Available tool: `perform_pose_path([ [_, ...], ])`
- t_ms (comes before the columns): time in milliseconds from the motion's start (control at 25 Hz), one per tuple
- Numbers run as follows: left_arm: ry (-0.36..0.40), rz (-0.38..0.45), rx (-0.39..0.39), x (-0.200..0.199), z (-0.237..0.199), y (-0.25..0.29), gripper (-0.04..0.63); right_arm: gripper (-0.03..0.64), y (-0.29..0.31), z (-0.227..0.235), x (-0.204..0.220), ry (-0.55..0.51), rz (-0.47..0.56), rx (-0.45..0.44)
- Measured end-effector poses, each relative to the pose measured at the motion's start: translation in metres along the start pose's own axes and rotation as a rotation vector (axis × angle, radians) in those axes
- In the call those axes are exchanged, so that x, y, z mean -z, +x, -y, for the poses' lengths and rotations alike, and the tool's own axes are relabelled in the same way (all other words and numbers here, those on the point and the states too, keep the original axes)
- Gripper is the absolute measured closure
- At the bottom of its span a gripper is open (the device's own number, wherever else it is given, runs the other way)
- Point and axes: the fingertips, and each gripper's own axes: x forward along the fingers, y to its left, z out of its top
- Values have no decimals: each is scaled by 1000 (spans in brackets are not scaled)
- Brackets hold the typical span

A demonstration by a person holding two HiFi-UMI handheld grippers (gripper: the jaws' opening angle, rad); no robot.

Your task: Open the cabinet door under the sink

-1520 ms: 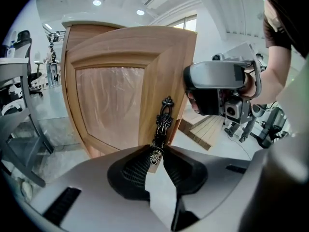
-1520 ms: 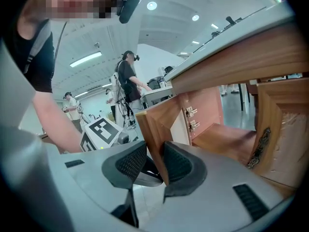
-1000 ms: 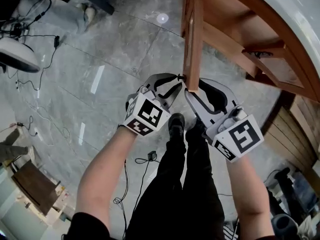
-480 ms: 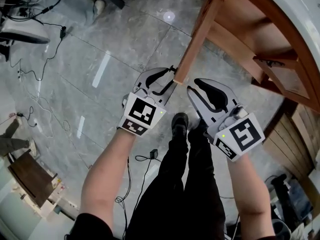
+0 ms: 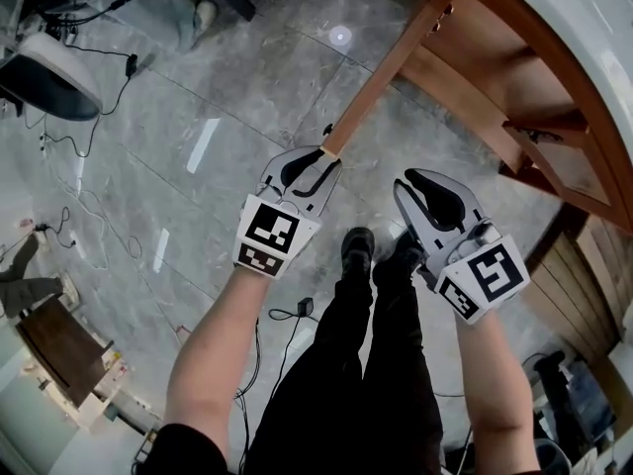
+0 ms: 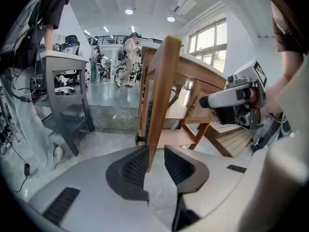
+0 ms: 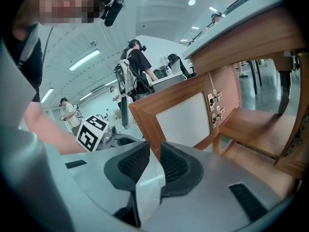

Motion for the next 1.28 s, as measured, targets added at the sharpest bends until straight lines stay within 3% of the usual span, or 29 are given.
perform_pose_path([
  [240, -29, -2, 25, -8, 40, 14, 506, 545, -22, 30, -6, 34, 38, 65],
  [480, 82, -24, 154, -31, 115, 56, 514, 552, -65, 71, 0, 94, 84, 163],
  [680, 131, -28, 229, -61, 148, 101, 517, 554, -108, 109, 14, 137, 114, 245],
  [1120, 187, -37, 260, -130, 189, 187, 522, 554, -181, 221, 28, 236, 155, 504],
  [1280, 182, -28, 249, -150, 193, 205, 523, 553, -181, 244, 21, 230, 141, 528],
])
